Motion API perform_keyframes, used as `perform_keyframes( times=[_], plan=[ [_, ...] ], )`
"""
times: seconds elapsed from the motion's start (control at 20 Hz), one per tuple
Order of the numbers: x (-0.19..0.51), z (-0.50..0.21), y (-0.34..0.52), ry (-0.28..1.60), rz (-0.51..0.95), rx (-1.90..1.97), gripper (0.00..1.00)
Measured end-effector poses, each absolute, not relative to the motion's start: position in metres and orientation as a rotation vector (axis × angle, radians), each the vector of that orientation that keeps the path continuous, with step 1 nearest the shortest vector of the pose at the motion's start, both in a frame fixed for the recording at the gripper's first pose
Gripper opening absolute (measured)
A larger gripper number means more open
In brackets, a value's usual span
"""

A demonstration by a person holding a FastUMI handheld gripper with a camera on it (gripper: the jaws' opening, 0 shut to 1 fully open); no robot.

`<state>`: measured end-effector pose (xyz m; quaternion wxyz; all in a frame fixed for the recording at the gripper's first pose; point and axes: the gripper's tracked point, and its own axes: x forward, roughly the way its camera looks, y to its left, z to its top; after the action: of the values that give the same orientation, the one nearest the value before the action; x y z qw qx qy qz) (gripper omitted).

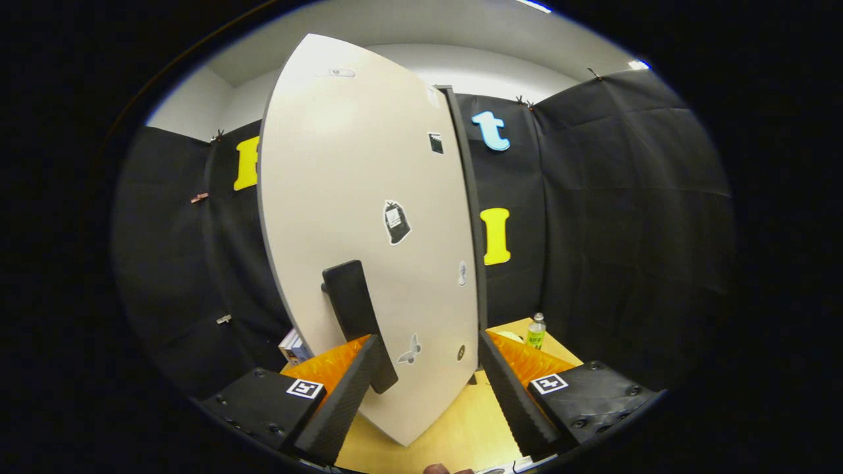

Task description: Open the shoe cabinet door, grab the shoes and put them into the shoe cabinet, then close the shoe cabinet door.

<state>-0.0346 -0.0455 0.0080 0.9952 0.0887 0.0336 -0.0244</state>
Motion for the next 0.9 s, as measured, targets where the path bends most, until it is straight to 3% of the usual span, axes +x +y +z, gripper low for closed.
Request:
perform_keyframes(
  times=[0.9],
  plan=[
    [-0.052, 0.022, -0.051, 0.026, -0.028, 0.147, 0.98]
  ],
)
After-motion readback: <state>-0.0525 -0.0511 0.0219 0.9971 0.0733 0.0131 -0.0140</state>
